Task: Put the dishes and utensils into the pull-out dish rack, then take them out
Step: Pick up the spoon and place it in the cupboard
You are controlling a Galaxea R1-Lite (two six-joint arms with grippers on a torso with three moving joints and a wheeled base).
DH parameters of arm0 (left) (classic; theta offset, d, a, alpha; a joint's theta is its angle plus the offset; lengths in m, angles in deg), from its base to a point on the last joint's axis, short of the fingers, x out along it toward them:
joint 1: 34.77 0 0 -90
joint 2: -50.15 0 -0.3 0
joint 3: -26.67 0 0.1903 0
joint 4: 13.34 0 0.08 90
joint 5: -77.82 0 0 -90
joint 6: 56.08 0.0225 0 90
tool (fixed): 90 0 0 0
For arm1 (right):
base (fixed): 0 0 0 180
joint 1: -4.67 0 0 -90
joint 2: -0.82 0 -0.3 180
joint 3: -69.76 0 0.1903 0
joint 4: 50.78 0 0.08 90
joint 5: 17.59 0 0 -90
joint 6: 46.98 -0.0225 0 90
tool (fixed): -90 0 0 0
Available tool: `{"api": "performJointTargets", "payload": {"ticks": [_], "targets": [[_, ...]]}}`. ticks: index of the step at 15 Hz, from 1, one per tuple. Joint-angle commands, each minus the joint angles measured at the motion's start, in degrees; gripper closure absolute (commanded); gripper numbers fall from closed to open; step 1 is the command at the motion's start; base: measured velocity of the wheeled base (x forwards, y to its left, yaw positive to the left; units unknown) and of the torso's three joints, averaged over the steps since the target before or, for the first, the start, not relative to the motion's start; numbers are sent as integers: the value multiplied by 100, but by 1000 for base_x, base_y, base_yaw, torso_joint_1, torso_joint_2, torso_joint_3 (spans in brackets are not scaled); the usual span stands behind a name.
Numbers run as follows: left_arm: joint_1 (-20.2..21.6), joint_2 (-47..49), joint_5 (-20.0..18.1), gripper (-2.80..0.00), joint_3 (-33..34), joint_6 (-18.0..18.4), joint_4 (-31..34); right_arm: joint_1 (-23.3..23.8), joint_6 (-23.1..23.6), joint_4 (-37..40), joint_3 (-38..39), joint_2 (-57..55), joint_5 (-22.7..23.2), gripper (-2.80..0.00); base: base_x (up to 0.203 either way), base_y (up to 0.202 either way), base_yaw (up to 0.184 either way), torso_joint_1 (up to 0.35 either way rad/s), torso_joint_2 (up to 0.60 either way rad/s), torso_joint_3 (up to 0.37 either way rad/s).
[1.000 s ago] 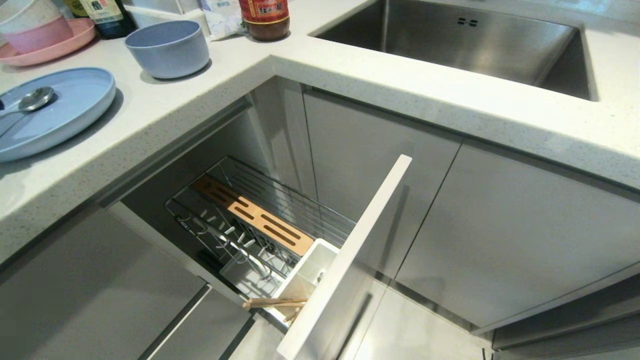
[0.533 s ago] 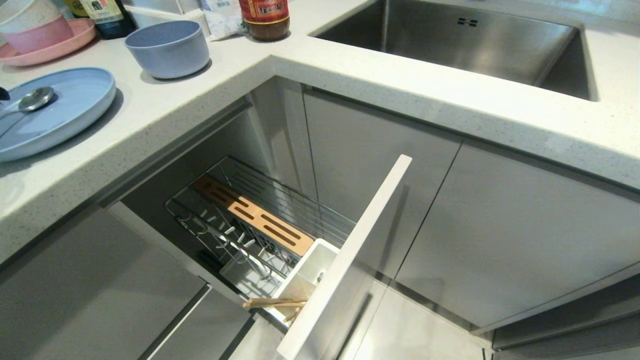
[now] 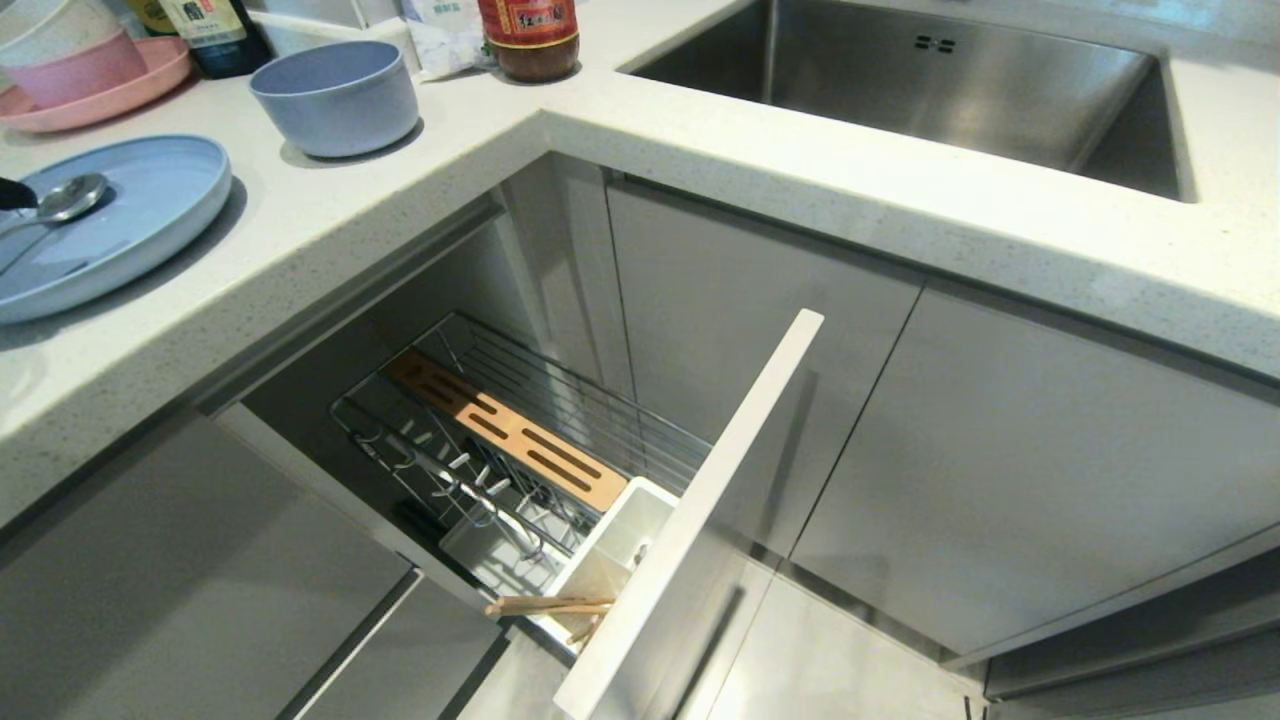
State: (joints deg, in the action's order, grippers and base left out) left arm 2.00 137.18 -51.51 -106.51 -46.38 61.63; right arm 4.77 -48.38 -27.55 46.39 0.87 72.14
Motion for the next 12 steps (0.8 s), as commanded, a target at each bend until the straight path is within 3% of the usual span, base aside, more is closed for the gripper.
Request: {"api": "performJointTargets", "payload": {"ticks": [1, 6, 9, 12], "targets": [[-29, 34, -22, -280, 48, 5, 8, -1, -1, -3, 9, 20, 0, 0, 0, 0, 0, 0, 0, 0], [-91, 113, -12, -280, 39, 14, -15, -1, -1, -4, 9, 13, 0, 0, 0, 0, 0, 0, 0, 0], [-232, 104, 317, -280, 39, 6, -11, -1, 0, -4, 9, 13, 0, 0, 0, 0, 0, 0, 0, 0], [-407, 85, 347, -280, 83, 5, 18, -1, -1, 4, 9, 13, 0, 0, 0, 0, 0, 0, 0, 0]]}}
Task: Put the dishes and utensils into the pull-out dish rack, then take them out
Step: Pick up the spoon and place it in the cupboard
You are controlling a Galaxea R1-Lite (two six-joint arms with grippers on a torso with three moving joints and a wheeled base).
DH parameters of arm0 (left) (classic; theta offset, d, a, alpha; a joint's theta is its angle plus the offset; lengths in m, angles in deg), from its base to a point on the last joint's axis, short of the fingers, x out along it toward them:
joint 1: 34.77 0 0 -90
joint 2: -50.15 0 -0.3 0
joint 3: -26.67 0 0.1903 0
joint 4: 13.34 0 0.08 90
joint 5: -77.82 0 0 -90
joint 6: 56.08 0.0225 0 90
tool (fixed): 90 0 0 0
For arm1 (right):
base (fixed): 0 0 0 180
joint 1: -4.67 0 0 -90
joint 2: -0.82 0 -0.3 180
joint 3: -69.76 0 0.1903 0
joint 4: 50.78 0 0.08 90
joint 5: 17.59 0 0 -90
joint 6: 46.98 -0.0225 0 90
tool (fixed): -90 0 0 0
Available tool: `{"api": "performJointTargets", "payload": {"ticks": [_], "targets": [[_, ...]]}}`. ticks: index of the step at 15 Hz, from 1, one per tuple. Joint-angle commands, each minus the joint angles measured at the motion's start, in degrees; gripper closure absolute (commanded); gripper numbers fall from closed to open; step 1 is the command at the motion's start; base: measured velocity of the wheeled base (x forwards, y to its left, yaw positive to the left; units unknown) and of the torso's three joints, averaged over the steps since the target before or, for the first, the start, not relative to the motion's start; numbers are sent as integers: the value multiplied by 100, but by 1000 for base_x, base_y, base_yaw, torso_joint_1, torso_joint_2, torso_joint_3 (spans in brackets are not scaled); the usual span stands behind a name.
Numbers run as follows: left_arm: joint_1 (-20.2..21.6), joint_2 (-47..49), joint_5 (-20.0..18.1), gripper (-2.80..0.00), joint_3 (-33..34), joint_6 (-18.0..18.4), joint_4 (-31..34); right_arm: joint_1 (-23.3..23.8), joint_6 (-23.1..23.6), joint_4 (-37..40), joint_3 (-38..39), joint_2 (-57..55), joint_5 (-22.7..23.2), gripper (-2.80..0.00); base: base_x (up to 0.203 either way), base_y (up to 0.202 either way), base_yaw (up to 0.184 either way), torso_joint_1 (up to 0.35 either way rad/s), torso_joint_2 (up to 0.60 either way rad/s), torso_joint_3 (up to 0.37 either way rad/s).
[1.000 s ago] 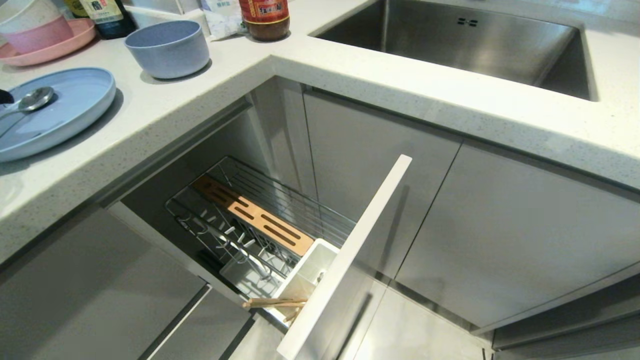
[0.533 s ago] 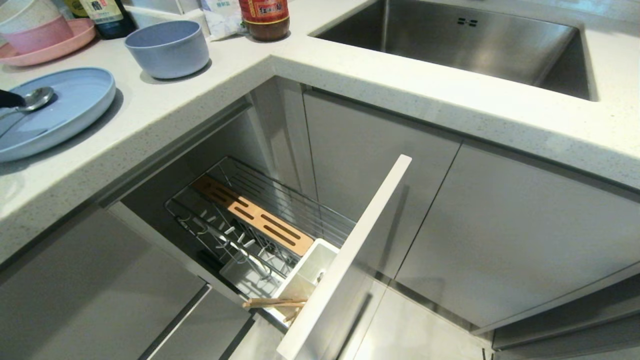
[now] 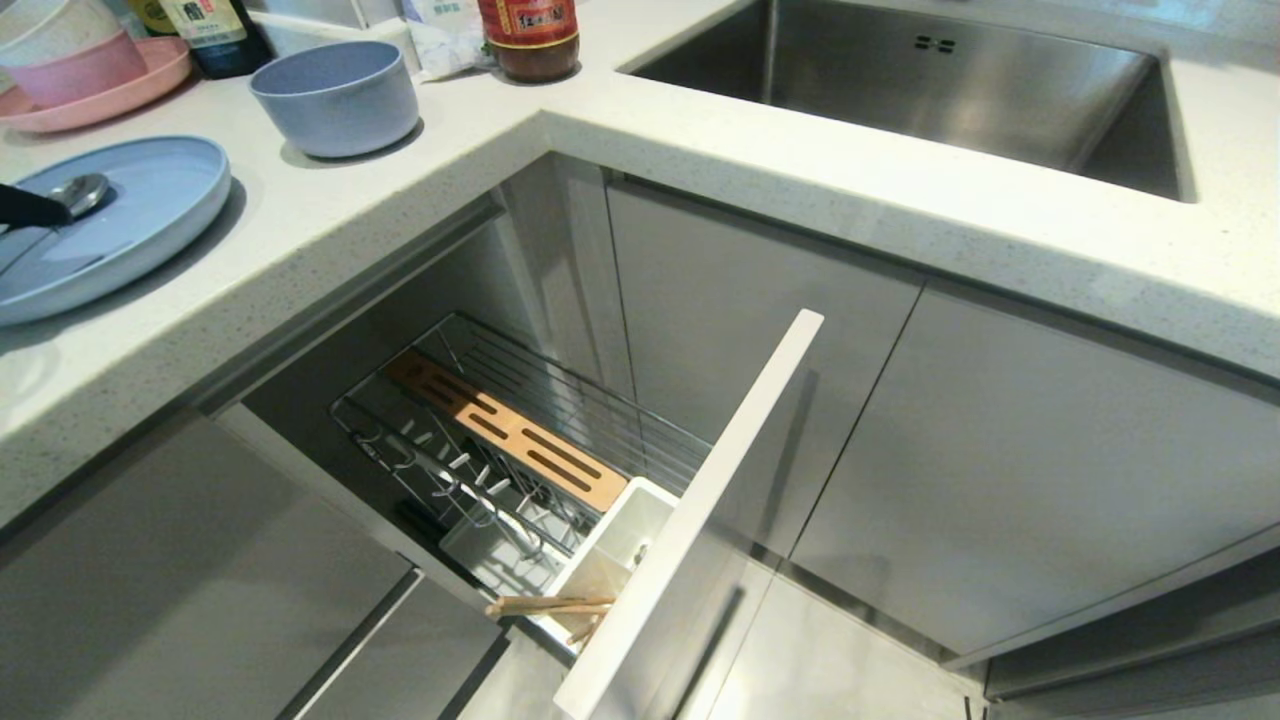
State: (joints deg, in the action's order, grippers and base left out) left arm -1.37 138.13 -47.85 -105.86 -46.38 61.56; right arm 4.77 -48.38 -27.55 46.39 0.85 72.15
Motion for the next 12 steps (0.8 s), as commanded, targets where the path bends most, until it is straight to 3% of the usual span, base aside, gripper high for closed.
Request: {"api": "performJointTargets", "payload": {"ticks": [1, 8, 12], "targets": [[-143, 3, 7, -280, -34, 13, -19, -1, 0, -4, 9, 15, 0, 0, 0, 0, 0, 0, 0, 0], [-754, 155, 1207, -280, -52, 58, -490, -1, 0, -4, 9, 15, 0, 0, 0, 0, 0, 0, 0, 0], [-861, 158, 1414, -280, -43, 49, -464, -1, 0, -4, 9, 21, 0, 0, 0, 0, 0, 0, 0, 0]]}}
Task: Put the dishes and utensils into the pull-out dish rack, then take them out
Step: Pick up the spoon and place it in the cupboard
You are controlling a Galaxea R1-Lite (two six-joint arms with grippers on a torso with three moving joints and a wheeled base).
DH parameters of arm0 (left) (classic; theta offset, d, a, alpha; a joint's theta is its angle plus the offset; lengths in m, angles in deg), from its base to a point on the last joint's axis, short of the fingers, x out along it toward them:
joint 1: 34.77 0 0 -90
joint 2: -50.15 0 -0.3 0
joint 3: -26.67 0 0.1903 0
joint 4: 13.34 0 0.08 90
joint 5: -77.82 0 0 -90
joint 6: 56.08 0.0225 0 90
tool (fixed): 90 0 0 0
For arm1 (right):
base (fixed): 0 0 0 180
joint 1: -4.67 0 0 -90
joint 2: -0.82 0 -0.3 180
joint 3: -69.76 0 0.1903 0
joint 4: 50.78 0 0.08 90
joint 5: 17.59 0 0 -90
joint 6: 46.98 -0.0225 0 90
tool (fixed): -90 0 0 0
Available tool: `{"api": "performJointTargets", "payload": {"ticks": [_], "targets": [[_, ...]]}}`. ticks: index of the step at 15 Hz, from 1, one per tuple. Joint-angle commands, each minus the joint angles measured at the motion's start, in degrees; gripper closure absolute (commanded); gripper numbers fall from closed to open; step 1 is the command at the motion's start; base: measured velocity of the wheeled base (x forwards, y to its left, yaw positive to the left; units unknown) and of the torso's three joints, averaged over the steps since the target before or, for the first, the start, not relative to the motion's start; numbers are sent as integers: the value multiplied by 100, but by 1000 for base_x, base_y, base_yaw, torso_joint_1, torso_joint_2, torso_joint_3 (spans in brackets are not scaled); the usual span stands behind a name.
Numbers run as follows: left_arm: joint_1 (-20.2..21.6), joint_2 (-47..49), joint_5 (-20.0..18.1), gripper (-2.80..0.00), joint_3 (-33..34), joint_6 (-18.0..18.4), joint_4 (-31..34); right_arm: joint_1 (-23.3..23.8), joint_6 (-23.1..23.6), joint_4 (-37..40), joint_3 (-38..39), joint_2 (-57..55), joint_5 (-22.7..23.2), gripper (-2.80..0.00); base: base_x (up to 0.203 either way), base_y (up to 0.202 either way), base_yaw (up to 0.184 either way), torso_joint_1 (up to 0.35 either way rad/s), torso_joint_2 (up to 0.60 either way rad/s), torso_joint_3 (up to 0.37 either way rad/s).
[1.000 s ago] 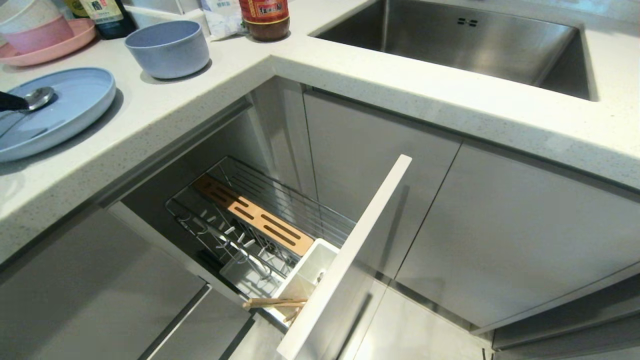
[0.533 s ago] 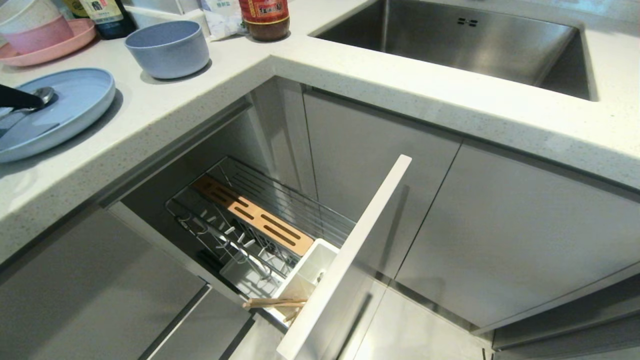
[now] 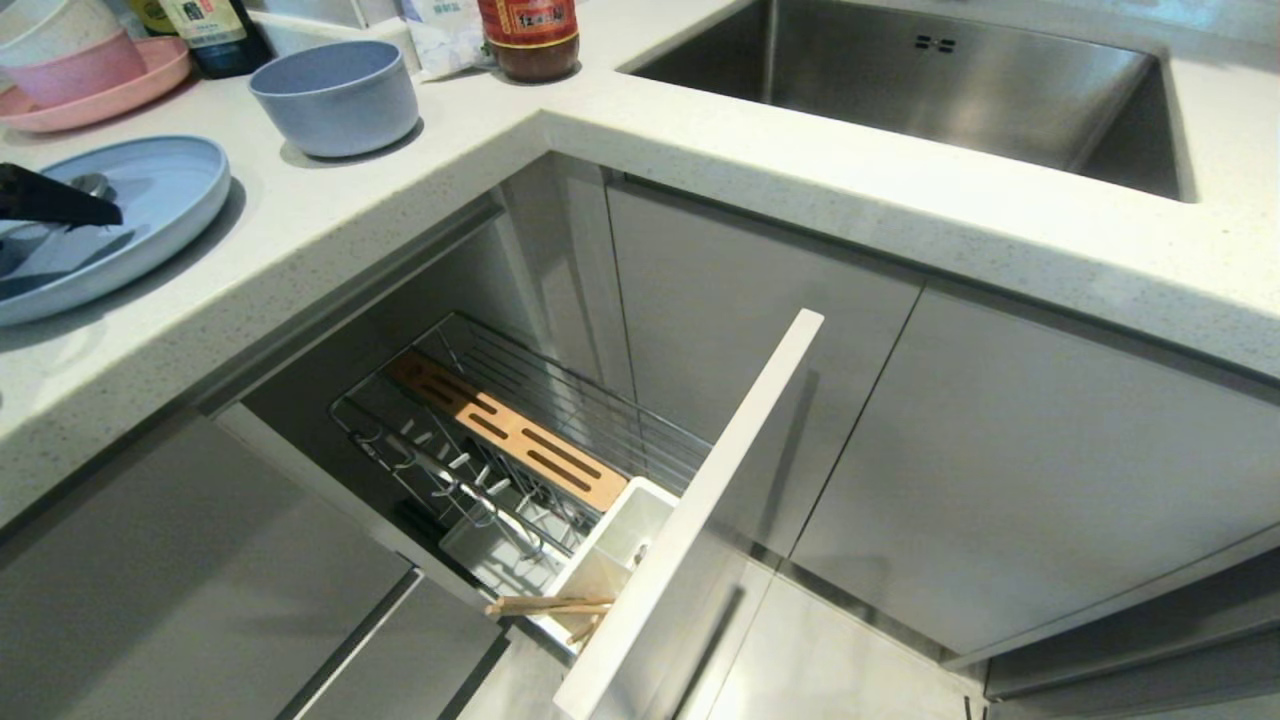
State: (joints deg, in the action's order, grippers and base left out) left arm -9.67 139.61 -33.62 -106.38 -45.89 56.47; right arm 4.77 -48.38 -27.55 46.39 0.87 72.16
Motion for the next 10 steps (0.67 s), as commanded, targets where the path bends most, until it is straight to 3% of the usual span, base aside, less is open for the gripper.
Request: {"api": "performJointTargets", "payload": {"ticks": [1, 6, 7, 10], "targets": [[-76, 9, -9, -280, 26, -8, 58, -1, 0, 5, 9, 13, -2, 0, 0, 0, 0, 0, 0, 0], [-172, 18, 0, -280, 34, -17, 84, -1, 0, 0, 9, 13, -2, 0, 0, 0, 0, 0, 0, 0], [-163, 18, 0, 0, 34, -8, 84, -1, 0, -4, 9, 21, -2, 0, 0, 0, 0, 0, 0, 0], [-172, 18, 176, 0, 34, -17, 84, -1, 0, -3, 9, 21, -2, 0, 0, 0, 0, 0, 0, 0]]}}
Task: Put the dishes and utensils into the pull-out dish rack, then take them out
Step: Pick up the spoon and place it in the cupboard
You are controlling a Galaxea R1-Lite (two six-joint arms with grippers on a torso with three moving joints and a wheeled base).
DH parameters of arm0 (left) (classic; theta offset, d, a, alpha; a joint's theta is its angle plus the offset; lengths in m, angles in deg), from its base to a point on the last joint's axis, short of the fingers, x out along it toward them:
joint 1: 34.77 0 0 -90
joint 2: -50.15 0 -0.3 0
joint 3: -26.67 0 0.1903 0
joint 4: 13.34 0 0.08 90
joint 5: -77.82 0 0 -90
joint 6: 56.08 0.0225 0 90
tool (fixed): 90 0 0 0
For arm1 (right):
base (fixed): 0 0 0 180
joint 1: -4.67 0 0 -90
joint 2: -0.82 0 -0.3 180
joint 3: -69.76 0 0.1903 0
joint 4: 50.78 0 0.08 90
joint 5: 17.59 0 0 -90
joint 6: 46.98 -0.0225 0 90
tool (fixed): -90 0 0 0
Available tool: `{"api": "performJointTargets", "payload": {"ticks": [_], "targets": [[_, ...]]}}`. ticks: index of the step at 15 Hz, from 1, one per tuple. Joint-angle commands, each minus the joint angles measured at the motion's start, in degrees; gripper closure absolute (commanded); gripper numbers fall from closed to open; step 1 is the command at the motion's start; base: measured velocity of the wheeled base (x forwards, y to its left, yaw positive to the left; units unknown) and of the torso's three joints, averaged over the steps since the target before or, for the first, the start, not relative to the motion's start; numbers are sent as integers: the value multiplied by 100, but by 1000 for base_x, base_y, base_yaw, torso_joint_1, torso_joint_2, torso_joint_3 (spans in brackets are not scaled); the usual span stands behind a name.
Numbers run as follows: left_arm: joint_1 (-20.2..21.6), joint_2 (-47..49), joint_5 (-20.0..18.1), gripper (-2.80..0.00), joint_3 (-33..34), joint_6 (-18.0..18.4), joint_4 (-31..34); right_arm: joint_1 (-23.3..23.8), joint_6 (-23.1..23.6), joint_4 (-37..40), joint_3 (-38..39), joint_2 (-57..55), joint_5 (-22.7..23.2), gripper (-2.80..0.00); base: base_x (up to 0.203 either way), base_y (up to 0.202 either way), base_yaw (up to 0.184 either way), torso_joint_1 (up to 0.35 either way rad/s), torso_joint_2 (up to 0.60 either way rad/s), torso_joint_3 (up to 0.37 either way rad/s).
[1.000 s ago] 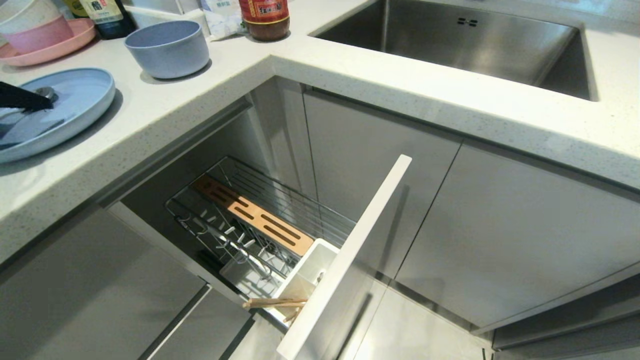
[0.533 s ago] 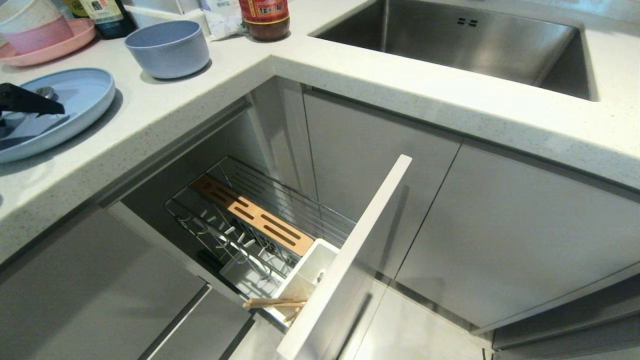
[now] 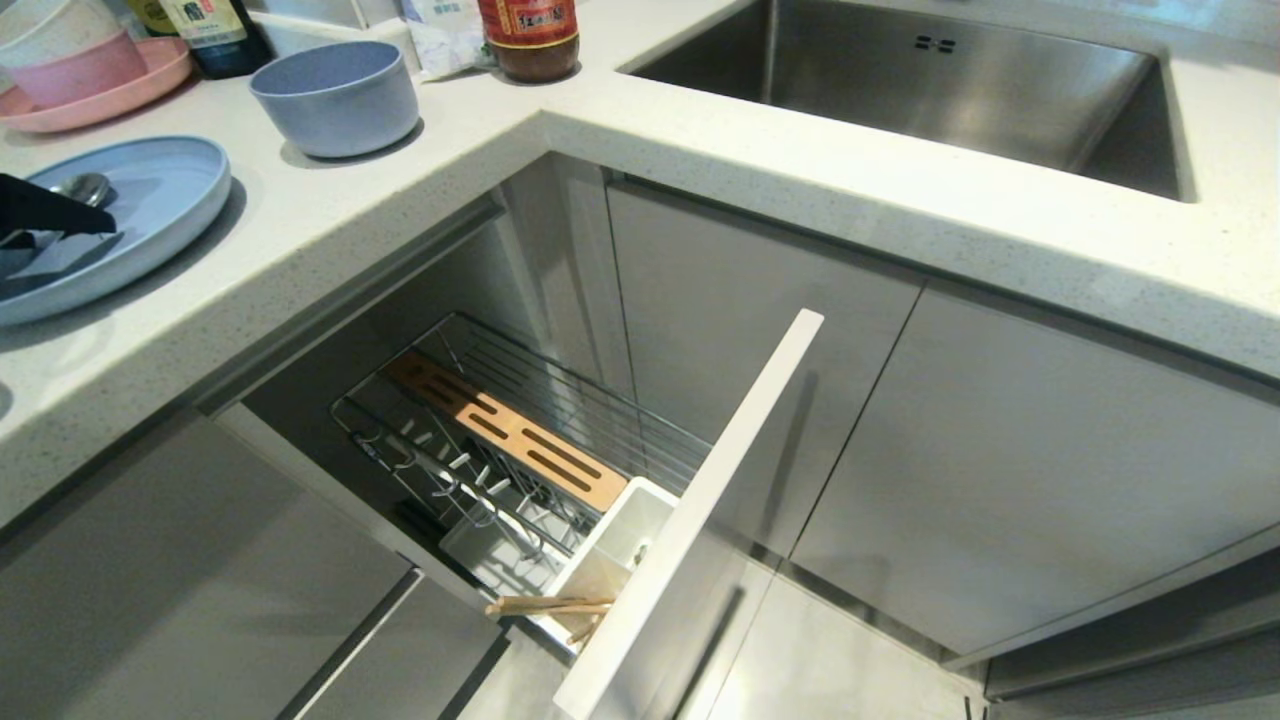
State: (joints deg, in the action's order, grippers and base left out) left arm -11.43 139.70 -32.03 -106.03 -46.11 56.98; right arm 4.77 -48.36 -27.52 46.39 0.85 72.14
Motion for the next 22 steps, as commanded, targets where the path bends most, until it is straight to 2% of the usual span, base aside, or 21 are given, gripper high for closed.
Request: {"api": "performJointTargets", "payload": {"ticks": [1, 11, 14, 15, 17, 19, 22], "targets": [[3, 1, 25, 0, 0, 5, 33, -1, -3, -7, 9, 15, 0, 0, 0, 0, 0, 0, 0, 0], [-58, -78, 33, 0, 69, -90, 42, -1, 3, 2, 9, 17, 0, 0, 0, 0, 0, 0, 0, 0], [-93, -412, 18, 0, 62, -931, 18, -1, -3, -6, 9, 15, 0, 0, 0, 0, 0, 0, 0, 0], [-163, -564, 5, 0, 67, -1360, 21, -1, 2, 1, 9, 16, 0, 0, 0, 0, 0, 0, 0, 0], [-412, -938, -31, 0, 133, -2232, 24, -1, -3, -5, 9, 19, 0, 0, 0, 0, 0, 0, 0, 0], [-856, -1142, -43, 0, 296, -2831, -26, -1, -3, -7, 9, 15, 0, 0, 0, 0, 0, 0, 0, 0], [-1661, -1290, -41, 0, 402, -2978, -29, -1, 3, -7, 9, 15, 0, 0, 0, 0, 0, 0, 0, 0]]}}
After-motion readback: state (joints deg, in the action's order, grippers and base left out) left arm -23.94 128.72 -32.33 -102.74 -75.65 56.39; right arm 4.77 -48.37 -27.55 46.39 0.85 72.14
